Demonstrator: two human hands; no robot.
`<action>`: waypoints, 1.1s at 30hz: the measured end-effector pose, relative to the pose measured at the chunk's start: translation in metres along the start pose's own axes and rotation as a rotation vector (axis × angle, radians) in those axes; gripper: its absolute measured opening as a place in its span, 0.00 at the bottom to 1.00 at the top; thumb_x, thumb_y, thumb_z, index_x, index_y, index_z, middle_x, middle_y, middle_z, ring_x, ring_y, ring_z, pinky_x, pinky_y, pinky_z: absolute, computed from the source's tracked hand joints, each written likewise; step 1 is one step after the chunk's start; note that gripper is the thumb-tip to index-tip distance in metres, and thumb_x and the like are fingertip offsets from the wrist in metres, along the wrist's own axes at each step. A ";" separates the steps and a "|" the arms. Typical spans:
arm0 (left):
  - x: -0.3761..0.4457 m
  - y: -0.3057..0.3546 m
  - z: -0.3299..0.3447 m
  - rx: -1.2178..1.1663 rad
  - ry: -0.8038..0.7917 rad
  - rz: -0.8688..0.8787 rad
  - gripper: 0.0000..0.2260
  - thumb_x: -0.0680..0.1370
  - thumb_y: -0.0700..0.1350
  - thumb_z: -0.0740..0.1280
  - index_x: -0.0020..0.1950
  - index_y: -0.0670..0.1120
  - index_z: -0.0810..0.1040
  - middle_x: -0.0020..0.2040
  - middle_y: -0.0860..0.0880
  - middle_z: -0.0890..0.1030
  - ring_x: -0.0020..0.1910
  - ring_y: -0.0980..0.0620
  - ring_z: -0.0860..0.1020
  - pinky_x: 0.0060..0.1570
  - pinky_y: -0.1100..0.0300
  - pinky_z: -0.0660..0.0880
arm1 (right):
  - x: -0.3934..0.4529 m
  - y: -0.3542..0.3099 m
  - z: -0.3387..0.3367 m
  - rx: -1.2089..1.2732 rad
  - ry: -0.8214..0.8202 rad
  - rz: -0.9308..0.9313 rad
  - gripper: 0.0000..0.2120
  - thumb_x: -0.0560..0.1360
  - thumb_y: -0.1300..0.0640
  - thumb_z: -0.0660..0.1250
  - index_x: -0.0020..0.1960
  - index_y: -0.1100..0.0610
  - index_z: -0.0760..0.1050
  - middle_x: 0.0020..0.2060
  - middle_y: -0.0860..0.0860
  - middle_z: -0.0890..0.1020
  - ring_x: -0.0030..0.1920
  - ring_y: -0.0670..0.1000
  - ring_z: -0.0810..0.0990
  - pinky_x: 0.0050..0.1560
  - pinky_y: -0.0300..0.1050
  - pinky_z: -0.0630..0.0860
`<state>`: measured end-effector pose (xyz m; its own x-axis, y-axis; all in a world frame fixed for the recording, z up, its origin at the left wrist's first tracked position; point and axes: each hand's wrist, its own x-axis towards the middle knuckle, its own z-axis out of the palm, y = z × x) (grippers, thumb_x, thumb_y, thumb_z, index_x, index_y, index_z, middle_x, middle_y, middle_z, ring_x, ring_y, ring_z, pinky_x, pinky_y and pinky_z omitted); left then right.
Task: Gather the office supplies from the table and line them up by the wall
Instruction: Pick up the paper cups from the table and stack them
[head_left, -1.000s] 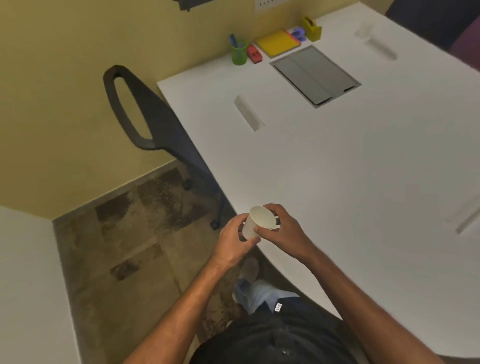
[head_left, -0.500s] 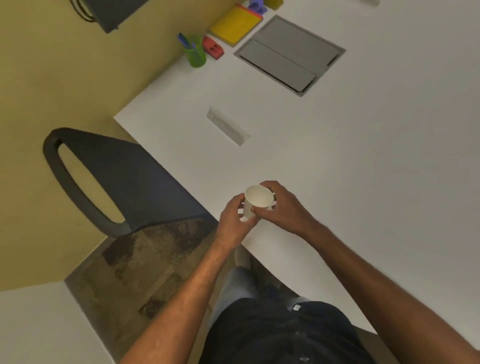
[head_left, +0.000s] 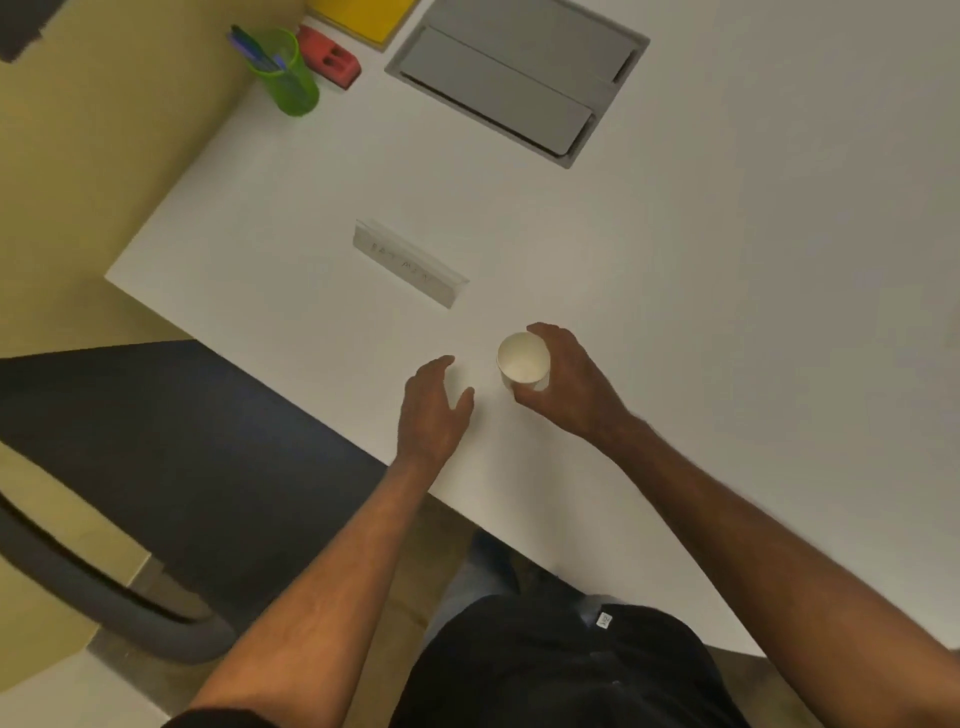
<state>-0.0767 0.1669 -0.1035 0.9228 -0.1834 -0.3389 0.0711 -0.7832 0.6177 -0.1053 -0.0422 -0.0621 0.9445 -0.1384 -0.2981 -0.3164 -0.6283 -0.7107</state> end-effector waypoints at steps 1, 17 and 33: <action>0.009 -0.005 -0.001 0.024 0.017 0.006 0.26 0.80 0.53 0.67 0.76 0.49 0.66 0.74 0.51 0.70 0.73 0.49 0.67 0.72 0.50 0.68 | 0.007 0.000 0.004 -0.017 0.013 0.004 0.39 0.70 0.48 0.77 0.76 0.53 0.65 0.70 0.50 0.72 0.69 0.53 0.73 0.66 0.50 0.74; 0.084 -0.064 0.018 0.399 0.017 0.051 0.30 0.82 0.56 0.57 0.80 0.44 0.56 0.82 0.44 0.52 0.81 0.43 0.53 0.77 0.40 0.53 | 0.090 -0.003 0.046 -0.139 0.017 0.029 0.40 0.71 0.50 0.75 0.77 0.48 0.59 0.71 0.46 0.69 0.68 0.52 0.73 0.57 0.51 0.78; 0.085 -0.092 0.037 0.558 0.067 0.124 0.30 0.84 0.57 0.51 0.82 0.42 0.53 0.82 0.42 0.48 0.82 0.43 0.47 0.77 0.40 0.51 | 0.121 -0.001 0.060 -0.148 0.024 0.056 0.40 0.71 0.51 0.75 0.77 0.49 0.59 0.71 0.46 0.69 0.68 0.52 0.73 0.56 0.52 0.79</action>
<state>-0.0192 0.2013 -0.2158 0.9348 -0.2701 -0.2307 -0.2329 -0.9564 0.1761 0.0043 -0.0123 -0.1353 0.9282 -0.1930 -0.3180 -0.3533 -0.7249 -0.5914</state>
